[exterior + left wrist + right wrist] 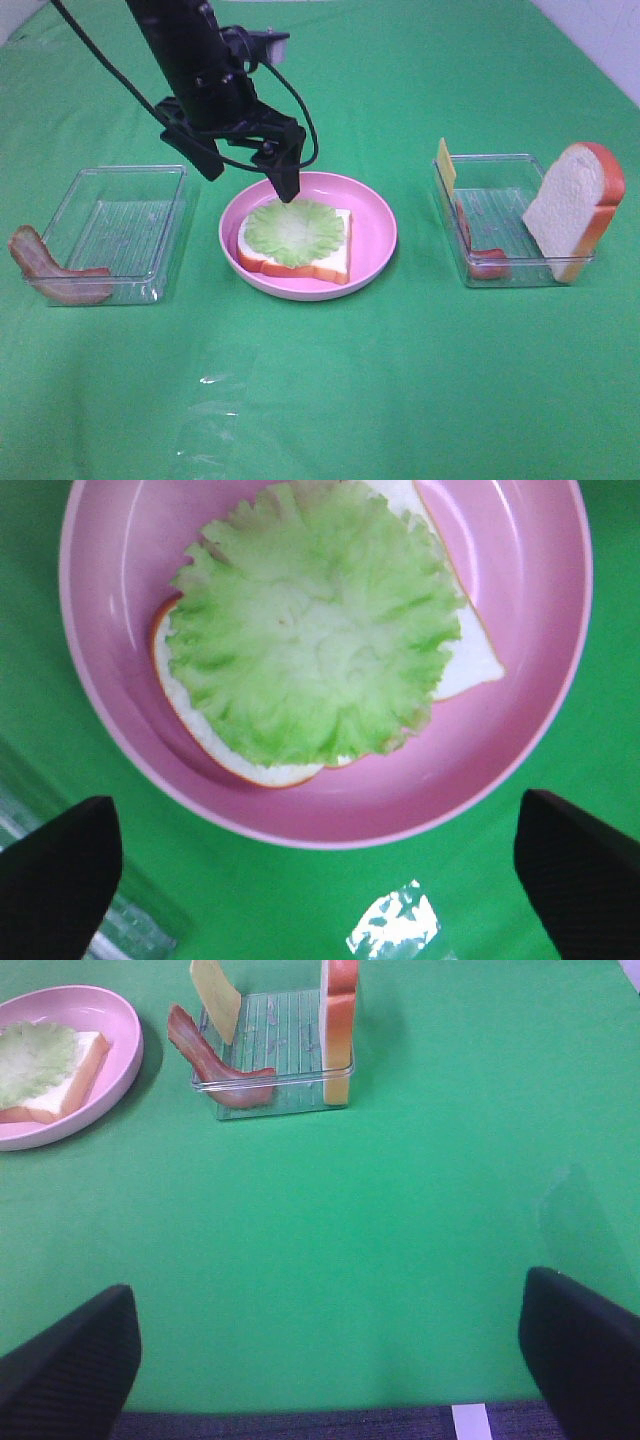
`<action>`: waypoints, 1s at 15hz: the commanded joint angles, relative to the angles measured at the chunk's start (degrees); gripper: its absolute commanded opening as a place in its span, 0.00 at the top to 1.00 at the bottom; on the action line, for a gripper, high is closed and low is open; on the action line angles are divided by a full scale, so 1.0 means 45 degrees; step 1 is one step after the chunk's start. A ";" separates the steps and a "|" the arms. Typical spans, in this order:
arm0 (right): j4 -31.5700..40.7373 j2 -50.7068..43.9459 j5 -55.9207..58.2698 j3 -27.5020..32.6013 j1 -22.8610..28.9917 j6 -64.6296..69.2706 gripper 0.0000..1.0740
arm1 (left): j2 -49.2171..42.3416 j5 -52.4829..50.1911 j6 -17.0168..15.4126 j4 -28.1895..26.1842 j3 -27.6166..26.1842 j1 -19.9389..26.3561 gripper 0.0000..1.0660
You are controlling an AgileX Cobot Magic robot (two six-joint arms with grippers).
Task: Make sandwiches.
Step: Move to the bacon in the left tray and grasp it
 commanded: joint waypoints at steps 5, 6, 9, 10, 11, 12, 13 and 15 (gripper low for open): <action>0.0000 -0.0357 -0.0140 0.0038 -0.0038 -0.0051 0.09 | -0.3170 0.1642 -0.3056 0.3081 0.2496 0.0929 0.06; 0.0000 -0.0357 -0.0140 0.0038 -0.0038 -0.0051 0.09 | -0.3947 0.1642 -0.3158 0.3081 0.3336 0.1401 0.06; 0.0000 -0.0357 -0.0140 0.0038 -0.0038 -0.0051 0.09 | -0.6290 0.1642 -0.2903 0.3119 0.5322 0.3540 0.06; 0.0000 -0.0357 -0.0140 0.0038 -0.0038 -0.0051 0.09 | -0.6443 0.1642 -0.2903 0.3119 0.5399 0.3743 0.06; 0.0000 -0.0357 -0.0140 0.0038 -0.0038 -0.0051 0.09 | -0.6723 0.1630 -0.2928 0.3056 0.5577 0.4393 0.06; 0.0000 -0.0357 -0.0140 0.0038 -0.0038 -0.0051 0.09 | -0.6837 0.1630 -0.3209 0.2903 0.5564 0.5004 0.06; 0.0000 -0.0357 -0.0140 0.0038 -0.0038 -0.0051 0.09 | -0.6837 0.1617 -0.3361 0.2903 0.5539 0.5220 0.06; 0.0000 -0.0357 -0.0140 0.0038 -0.0038 -0.0051 0.09 | -0.6799 0.1413 -0.2954 0.2827 0.5539 0.6099 0.06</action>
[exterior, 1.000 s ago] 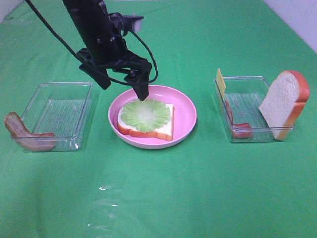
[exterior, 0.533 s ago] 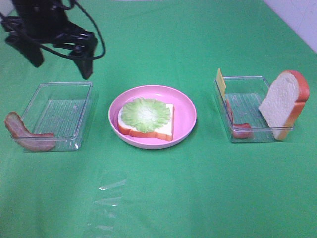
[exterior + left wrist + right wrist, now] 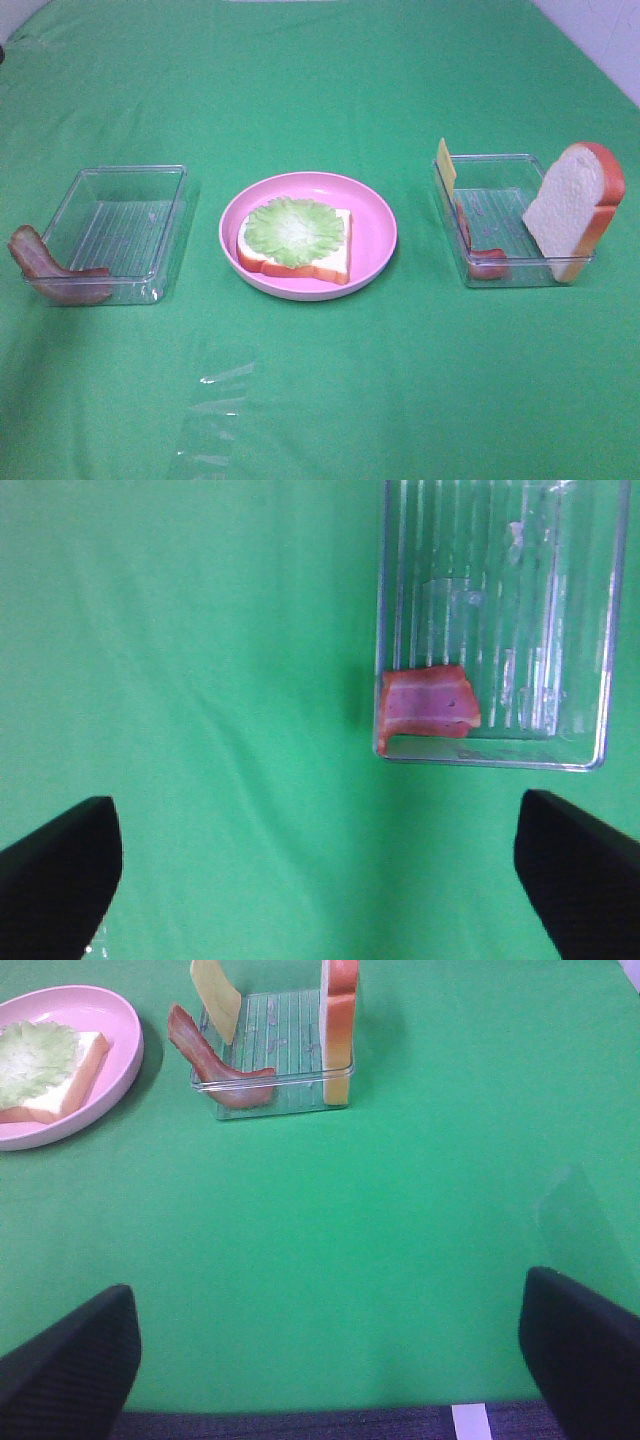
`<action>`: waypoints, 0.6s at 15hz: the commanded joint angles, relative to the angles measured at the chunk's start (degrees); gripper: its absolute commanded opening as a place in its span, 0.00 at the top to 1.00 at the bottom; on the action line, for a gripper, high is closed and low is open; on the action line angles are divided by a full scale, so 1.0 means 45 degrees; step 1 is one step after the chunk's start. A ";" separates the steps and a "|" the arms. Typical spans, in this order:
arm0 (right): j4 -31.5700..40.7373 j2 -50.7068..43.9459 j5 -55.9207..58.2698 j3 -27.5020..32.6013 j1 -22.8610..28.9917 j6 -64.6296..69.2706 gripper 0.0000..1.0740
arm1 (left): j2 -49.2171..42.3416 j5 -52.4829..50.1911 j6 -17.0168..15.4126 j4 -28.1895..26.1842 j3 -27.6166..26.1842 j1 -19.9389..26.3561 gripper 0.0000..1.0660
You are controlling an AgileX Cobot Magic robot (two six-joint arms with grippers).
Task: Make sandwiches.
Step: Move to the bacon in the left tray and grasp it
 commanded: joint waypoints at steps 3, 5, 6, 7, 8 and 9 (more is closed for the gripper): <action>0.0000 -0.0357 -0.0140 0.0038 -0.0038 -0.0051 0.09 | 0.0115 0.0713 0.1082 -0.0357 0.0115 0.0127 0.06; 0.0000 -0.0357 -0.0140 0.0038 -0.0038 -0.0051 0.09 | 0.0904 0.0879 0.1057 -0.0586 0.0229 -0.0216 0.06; 0.0000 -0.0357 -0.0140 0.0038 -0.0038 -0.0051 0.09 | 0.1222 0.0751 0.0904 -0.0573 0.0433 -0.0484 0.06; 0.0000 -0.0357 -0.0140 0.0038 -0.0038 -0.0051 0.09 | 0.1579 0.0484 0.0815 -0.0573 0.0586 -0.0713 0.06; 0.0000 -0.0357 -0.0140 0.0038 -0.0038 -0.0051 0.09 | 0.1783 0.0331 0.0738 -0.0560 0.0662 -0.0815 0.07; 0.0000 -0.0357 -0.0140 0.0038 -0.0038 -0.0051 0.09 | 0.2228 -0.0051 0.0547 -0.0497 0.0738 -0.0968 0.07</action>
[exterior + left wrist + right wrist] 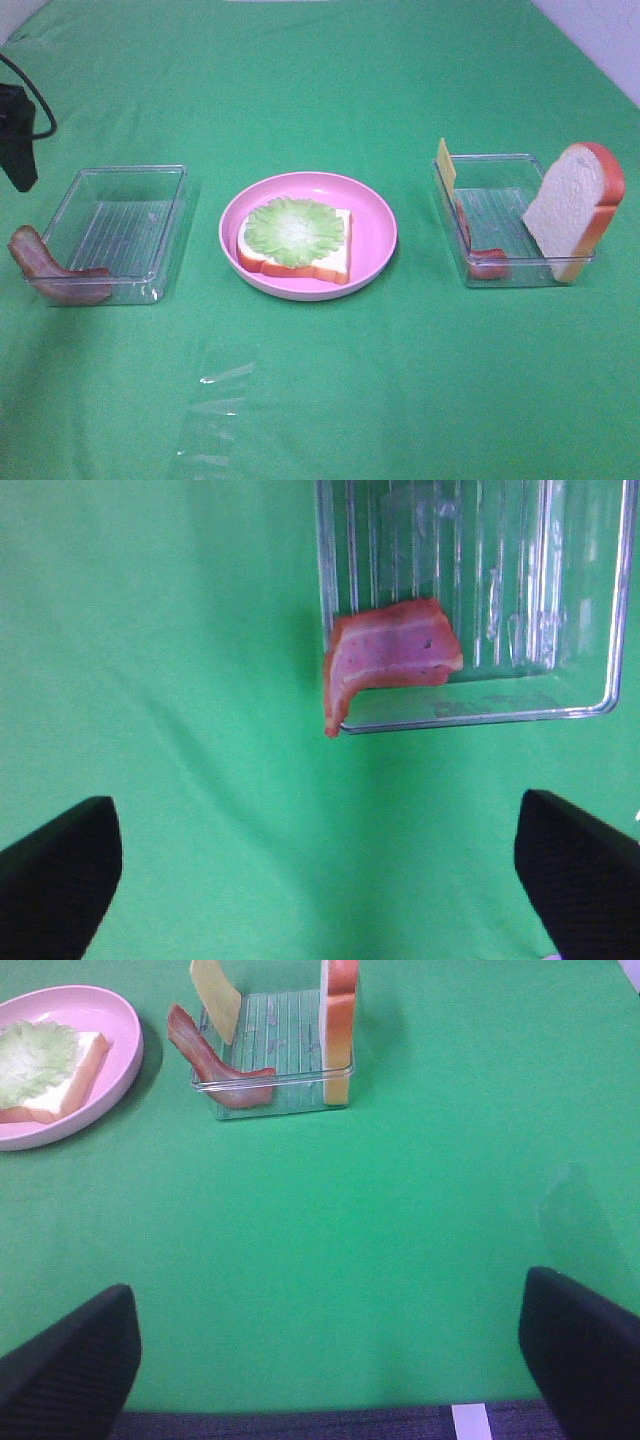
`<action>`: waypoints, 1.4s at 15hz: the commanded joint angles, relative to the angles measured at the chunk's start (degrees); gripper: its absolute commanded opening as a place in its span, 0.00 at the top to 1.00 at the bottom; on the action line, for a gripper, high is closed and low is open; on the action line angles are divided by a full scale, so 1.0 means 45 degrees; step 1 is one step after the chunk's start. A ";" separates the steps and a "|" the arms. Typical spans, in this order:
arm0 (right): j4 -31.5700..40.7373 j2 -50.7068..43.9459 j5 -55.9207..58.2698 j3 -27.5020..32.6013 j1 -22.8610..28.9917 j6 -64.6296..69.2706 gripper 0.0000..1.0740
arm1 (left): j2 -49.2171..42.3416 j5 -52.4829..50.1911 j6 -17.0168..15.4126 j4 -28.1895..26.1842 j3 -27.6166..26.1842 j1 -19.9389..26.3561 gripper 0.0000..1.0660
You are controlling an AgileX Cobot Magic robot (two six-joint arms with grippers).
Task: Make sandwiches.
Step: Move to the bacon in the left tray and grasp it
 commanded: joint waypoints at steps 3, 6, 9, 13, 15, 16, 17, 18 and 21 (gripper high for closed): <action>0.0000 -0.0357 -0.0140 0.0038 -0.0038 -0.0051 0.09 | 0.1668 -0.0751 -0.0611 0.0013 0.0280 -0.0267 0.09; 0.0000 -0.0357 -0.0140 0.0038 -0.0038 -0.0051 0.09 | 0.2406 -0.1248 -0.0700 0.0038 0.0280 -0.0267 0.13; 0.0000 -0.0357 -0.0140 0.0038 -0.0038 -0.0051 0.09 | 0.2432 -0.1324 -0.0942 0.0051 0.0306 -0.0267 0.17; 0.0000 -0.0357 -0.0140 0.0038 -0.0038 -0.0051 0.09 | 0.2623 -0.1617 -0.1248 0.0395 0.0306 -0.0700 0.17; 0.0000 -0.0357 -0.0140 0.0038 -0.0038 -0.0051 0.09 | 0.2737 -0.1884 -0.1464 0.0395 0.0306 -0.0802 0.17; 0.0000 -0.0357 -0.0140 0.0038 -0.0038 -0.0051 0.09 | 0.3005 -0.1617 -0.1451 0.0395 0.0306 -0.0802 0.17; 0.0000 -0.0357 -0.0140 0.0038 -0.0038 -0.0051 0.09 | 0.3132 -0.1464 -0.1413 0.0395 0.0306 -0.0802 0.17; 0.0000 -0.0357 -0.0140 0.0038 -0.0038 -0.0051 0.09 | 0.3196 -0.1477 -0.1426 0.0395 0.0306 -0.0802 0.17; 0.0000 -0.0357 -0.0140 0.0038 -0.0038 -0.0051 0.09 | 0.3209 -0.1566 -0.1413 0.0267 0.0306 -0.0802 0.19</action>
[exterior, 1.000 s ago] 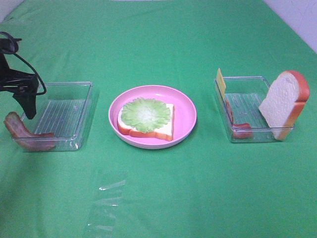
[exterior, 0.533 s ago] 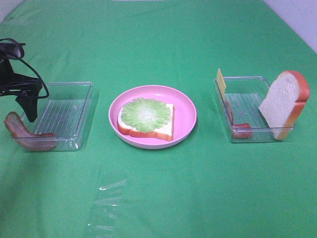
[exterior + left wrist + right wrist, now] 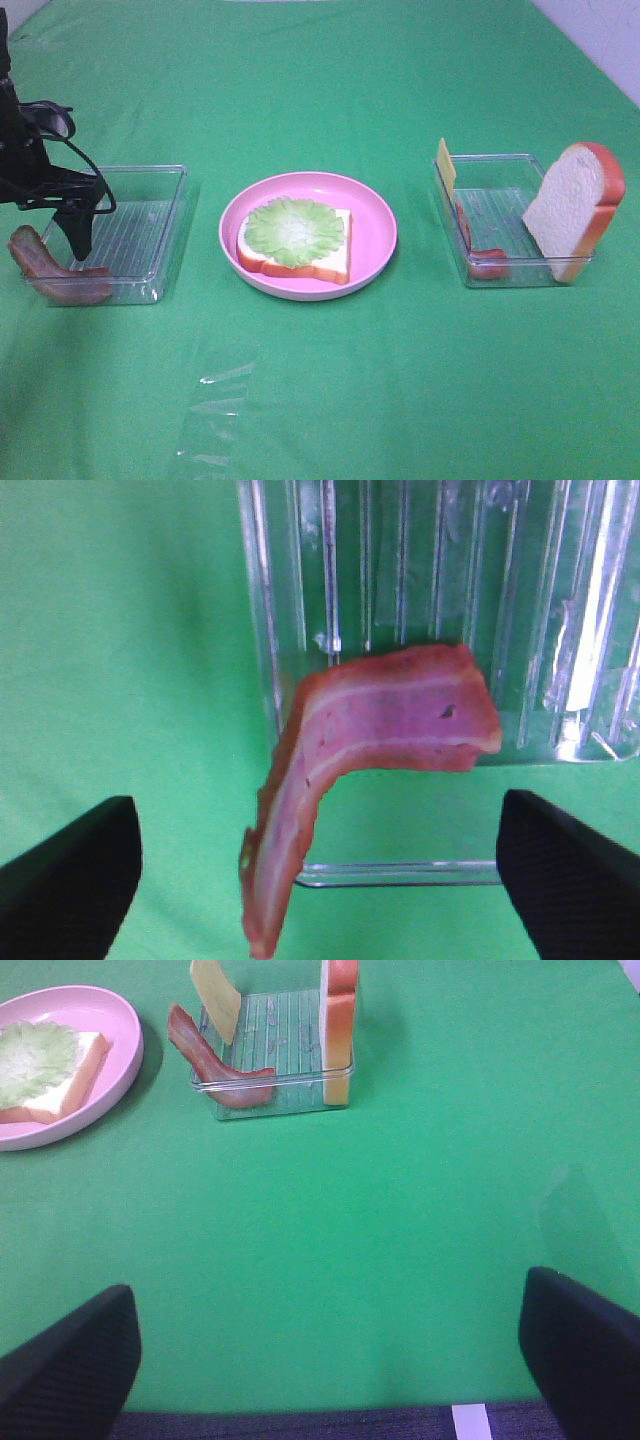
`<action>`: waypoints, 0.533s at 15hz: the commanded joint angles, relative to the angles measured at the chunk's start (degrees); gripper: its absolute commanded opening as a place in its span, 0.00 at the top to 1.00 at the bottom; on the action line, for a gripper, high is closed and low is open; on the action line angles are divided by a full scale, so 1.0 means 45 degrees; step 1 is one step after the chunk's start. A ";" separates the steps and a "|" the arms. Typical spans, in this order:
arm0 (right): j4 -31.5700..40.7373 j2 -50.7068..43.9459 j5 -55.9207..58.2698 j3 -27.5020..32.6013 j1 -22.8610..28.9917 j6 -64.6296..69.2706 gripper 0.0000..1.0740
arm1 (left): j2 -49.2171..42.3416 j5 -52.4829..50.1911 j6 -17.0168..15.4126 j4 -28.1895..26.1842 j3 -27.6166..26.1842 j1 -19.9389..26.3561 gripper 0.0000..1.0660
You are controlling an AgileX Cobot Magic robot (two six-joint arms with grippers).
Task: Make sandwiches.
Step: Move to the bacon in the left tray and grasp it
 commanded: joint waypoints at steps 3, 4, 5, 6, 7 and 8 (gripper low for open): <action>0.0000 -0.0357 -0.0140 0.0038 -0.0038 -0.0051 0.09 | 0.0051 0.0127 -0.0076 -0.0115 0.0115 -0.0025 0.43; 0.0000 -0.0357 -0.0140 0.0038 -0.0038 -0.0051 0.09 | 0.0051 0.0127 -0.0076 -0.0115 0.0115 -0.0025 0.45; 0.0000 -0.0357 -0.0140 0.0038 -0.0038 -0.0051 0.09 | 0.0051 0.0127 -0.0191 -0.0115 0.0115 -0.0025 0.46; 0.0000 -0.0357 -0.0140 0.0038 -0.0038 -0.0051 0.09 | 0.0051 0.0140 -0.0280 -0.0115 0.0115 -0.0025 0.46; 0.0000 -0.0357 -0.0140 0.0038 -0.0038 -0.0051 0.09 | 0.0025 0.0153 -0.0293 -0.0115 0.0115 -0.0025 0.46; 0.0000 -0.0357 -0.0140 0.0038 -0.0038 -0.0051 0.09 | -0.0038 0.0242 -0.0369 -0.0115 0.0115 -0.0025 0.46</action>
